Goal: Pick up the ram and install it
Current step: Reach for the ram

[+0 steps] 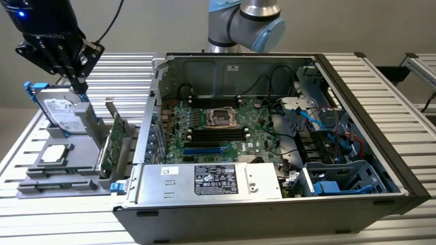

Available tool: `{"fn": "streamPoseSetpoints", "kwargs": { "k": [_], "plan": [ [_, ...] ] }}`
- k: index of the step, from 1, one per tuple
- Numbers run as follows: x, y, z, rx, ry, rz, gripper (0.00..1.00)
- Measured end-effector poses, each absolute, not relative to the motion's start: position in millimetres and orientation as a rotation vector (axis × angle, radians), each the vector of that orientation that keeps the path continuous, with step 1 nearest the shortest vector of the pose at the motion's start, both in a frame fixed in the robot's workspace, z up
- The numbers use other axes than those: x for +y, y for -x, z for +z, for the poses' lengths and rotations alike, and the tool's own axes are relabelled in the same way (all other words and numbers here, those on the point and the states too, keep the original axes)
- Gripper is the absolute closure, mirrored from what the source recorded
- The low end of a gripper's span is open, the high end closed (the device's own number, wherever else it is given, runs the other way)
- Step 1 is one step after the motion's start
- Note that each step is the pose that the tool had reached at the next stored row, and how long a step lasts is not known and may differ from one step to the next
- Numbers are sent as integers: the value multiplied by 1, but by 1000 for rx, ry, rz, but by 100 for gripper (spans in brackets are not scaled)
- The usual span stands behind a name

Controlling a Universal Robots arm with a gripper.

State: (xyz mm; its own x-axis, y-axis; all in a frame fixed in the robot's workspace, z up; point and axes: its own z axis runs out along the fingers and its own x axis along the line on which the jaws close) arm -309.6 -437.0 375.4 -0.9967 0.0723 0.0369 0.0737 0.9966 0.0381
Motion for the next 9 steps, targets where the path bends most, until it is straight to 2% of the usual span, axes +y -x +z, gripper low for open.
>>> {"fn": "streamPoseSetpoints", "kwargs": {
  "k": [9],
  "plan": [
    [-444, 316, 374, -3103, 105, -48, 89]
  ]
}}
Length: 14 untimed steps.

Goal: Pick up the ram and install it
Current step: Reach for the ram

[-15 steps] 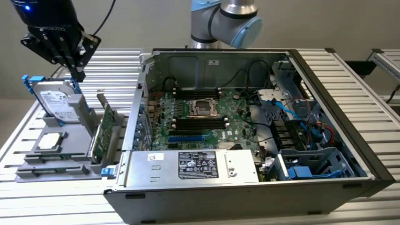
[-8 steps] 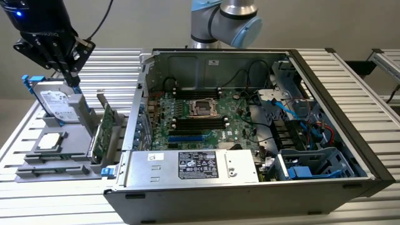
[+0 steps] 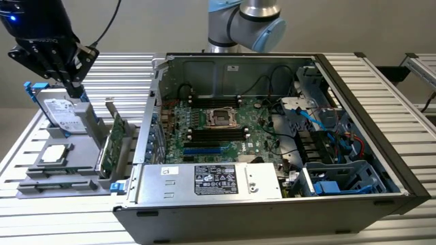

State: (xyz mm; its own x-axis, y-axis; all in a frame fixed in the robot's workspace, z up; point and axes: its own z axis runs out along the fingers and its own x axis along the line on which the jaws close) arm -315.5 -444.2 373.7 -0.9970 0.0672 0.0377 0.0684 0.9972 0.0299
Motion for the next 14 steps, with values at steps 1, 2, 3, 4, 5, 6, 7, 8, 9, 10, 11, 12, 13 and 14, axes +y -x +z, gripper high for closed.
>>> {"fn": "streamPoseSetpoints", "kwargs": {
  "k": [1, 2, 3, 4, 5, 6, 7, 8, 9, 10, 11, 12, 13, 14],
  "plan": [
    [-444, 316, 373, -3103, 100, -48, 89],
    [-444, 316, 373, -3102, 94, -47, 89],
    [-445, 316, 373, -3102, 86, -46, 89],
    [-445, 316, 373, -3101, 78, -45, 89],
    [-445, 316, 372, -3100, 68, -44, 89],
    [-445, 316, 372, -3098, 57, -44, 89],
    [-445, 316, 372, -3097, 47, -43, 89],
    [-445, 316, 371, -3096, 36, -42, 89],
    [-445, 316, 371, -3095, 26, -40, 89],
    [-445, 317, 371, -3094, 16, -38, 89],
    [-445, 317, 371, -3094, 8, -36, 89],
    [-445, 317, 371, -3093, 1, -34, 89],
    [-445, 318, 370, -3093, -4, -34, 89],
    [-445, 318, 370, -3092, -8, -33, 89]
  ]
}}
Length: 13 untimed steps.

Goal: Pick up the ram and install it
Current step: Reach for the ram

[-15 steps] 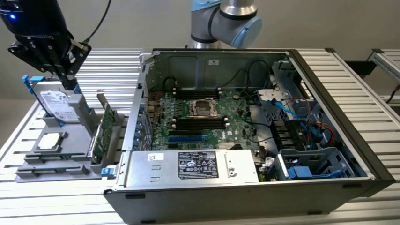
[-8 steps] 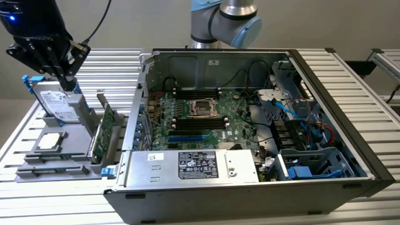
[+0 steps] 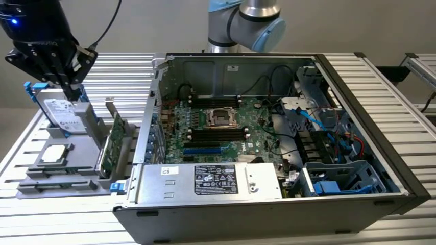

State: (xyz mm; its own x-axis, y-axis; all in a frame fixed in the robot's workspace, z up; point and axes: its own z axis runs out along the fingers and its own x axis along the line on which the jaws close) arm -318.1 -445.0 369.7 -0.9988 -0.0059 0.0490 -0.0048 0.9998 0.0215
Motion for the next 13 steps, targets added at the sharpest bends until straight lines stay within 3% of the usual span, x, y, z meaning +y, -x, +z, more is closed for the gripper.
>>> {"fn": "streamPoseSetpoints", "kwargs": {
  "k": [13],
  "plan": [
    [-460, 338, 355, -3091, -22, -32, 89]
  ]
}}
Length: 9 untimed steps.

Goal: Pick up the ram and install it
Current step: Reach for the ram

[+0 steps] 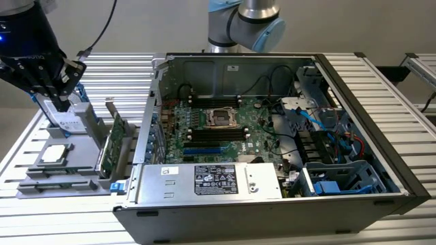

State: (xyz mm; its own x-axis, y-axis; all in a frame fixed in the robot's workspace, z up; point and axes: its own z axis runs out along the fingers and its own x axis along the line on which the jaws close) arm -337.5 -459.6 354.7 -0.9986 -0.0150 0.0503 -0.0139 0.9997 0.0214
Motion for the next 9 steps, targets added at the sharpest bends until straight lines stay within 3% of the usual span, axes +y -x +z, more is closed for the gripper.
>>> {"fn": "streamPoseSetpoints", "kwargs": {
  "k": [9],
  "plan": [
    [-471, 349, 346, -3090, -27, -32, 89]
  ]
}}
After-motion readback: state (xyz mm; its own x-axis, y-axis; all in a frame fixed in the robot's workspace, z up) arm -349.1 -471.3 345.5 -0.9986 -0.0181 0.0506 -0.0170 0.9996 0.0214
